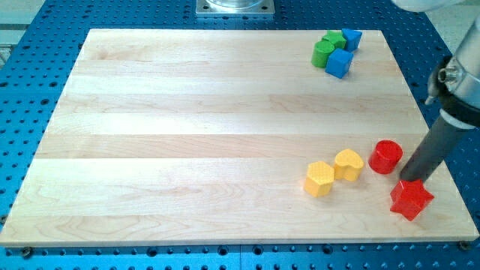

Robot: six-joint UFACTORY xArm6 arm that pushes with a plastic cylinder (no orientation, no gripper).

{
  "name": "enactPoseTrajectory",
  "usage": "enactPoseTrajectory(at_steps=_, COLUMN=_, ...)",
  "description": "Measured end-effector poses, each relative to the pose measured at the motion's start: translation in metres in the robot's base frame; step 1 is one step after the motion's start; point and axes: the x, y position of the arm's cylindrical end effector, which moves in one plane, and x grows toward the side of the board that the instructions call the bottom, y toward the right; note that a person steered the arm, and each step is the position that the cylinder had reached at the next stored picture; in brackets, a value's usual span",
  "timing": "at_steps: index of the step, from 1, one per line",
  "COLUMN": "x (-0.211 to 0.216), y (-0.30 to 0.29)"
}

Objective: Push the red star into the red circle

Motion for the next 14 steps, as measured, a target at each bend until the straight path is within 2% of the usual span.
enactPoseTrajectory(at_steps=3, x=-0.013, y=-0.048)
enactPoseTrajectory(at_steps=4, x=-0.013, y=0.01)
enactPoseTrajectory(at_steps=5, x=0.046, y=0.037)
enactPoseTrajectory(at_steps=6, x=0.078, y=0.029)
enactPoseTrajectory(at_steps=7, x=0.078, y=0.002)
enactPoseTrajectory(at_steps=8, x=0.055, y=-0.026)
enactPoseTrajectory(at_steps=9, x=0.066, y=-0.059)
enactPoseTrajectory(at_steps=10, x=0.044, y=-0.059)
enactPoseTrajectory(at_steps=11, x=0.047, y=-0.062)
enactPoseTrajectory(at_steps=12, x=0.077, y=-0.043)
enactPoseTrajectory(at_steps=13, x=0.065, y=-0.014)
enactPoseTrajectory(at_steps=14, x=0.063, y=-0.034)
